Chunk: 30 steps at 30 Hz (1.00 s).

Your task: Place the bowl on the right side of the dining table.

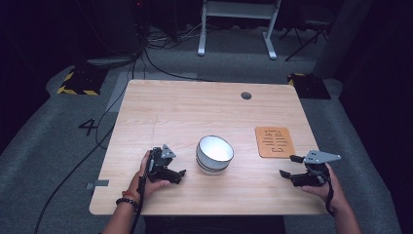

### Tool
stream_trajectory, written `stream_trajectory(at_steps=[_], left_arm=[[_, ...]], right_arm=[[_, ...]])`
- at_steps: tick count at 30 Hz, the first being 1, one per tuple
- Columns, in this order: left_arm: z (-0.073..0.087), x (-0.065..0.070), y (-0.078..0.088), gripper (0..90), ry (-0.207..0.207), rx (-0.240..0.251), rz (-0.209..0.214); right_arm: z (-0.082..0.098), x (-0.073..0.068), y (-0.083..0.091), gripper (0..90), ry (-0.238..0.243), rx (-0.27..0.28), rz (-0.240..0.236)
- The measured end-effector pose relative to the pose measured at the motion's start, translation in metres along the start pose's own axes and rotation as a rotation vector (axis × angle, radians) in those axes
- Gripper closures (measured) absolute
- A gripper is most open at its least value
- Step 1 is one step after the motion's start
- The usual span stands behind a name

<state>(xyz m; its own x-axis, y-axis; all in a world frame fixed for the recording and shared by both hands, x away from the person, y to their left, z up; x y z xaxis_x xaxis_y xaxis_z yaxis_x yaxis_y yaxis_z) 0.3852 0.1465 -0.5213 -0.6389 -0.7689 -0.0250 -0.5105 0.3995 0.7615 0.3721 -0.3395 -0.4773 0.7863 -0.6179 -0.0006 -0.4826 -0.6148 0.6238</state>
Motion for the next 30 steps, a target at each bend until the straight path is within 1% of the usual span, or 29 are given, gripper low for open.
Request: stream_trajectory(at_steps=[6,8,11,14,15,16,20,22,25,26,28,30], left_arm=[[0.0,0.0,0.0,0.3,0.0,0.0,0.0],[0.0,0.0,0.0,0.3,0.0,0.002,-0.001],[0.0,0.0,0.0,0.3,-0.001,0.002,-0.002],[0.0,0.0,0.0,0.3,-0.002,-0.002,0.0],[0.0,0.0,0.0,0.3,-0.002,-0.001,0.0],[0.0,0.0,0.0,0.3,-0.001,0.002,-0.002],[0.0,0.0,0.0,0.3,0.001,0.0,-0.002],[0.0,0.0,0.0,0.3,-0.002,0.002,-0.002],[0.0,0.0,0.0,0.3,-0.002,0.0,-0.001],[0.0,0.0,0.0,0.3,0.0,0.0,-0.002],[0.0,0.0,0.0,0.3,0.0,-0.003,0.0],[0.0,0.0,0.0,0.4,0.0,0.001,-0.002]], right_arm=[[-0.008,-0.004,-0.001,22.3,0.013,0.007,-0.003],[-0.014,-0.007,-0.001,22.3,0.027,0.019,-0.01],[-0.017,-0.01,-0.002,22.1,0.032,0.023,-0.014],[-0.025,-0.015,-0.005,22.1,0.051,0.032,-0.022],[-0.025,-0.015,-0.005,22.1,0.051,0.032,-0.022],[-0.029,-0.018,-0.007,22.1,0.061,0.031,-0.034],[-0.035,-0.022,-0.011,22.0,0.079,0.029,-0.041],[-0.042,-0.027,-0.015,21.8,0.098,0.03,-0.052],[-0.046,-0.03,-0.017,21.8,0.107,0.033,-0.059],[-0.051,-0.033,-0.019,21.8,0.118,0.036,-0.068],[-0.053,-0.035,-0.02,21.8,0.126,0.036,-0.072],[-0.057,-0.039,-0.022,21.8,0.127,0.041,-0.093]])
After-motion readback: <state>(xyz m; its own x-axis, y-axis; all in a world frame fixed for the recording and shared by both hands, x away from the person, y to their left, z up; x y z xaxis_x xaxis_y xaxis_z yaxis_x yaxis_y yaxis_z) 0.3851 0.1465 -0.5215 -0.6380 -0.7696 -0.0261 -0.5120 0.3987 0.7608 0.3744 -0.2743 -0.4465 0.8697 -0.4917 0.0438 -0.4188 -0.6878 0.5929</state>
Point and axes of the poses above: each handheld gripper's, and its own axes: y roughly backward along the jaws, z roughly out of its underside, x roughly to its right, the point moved 2 cm from there along -y, roughly forward along the jaws, and after that the axes turned 4 degrees about -z, right-handed, at the moved point
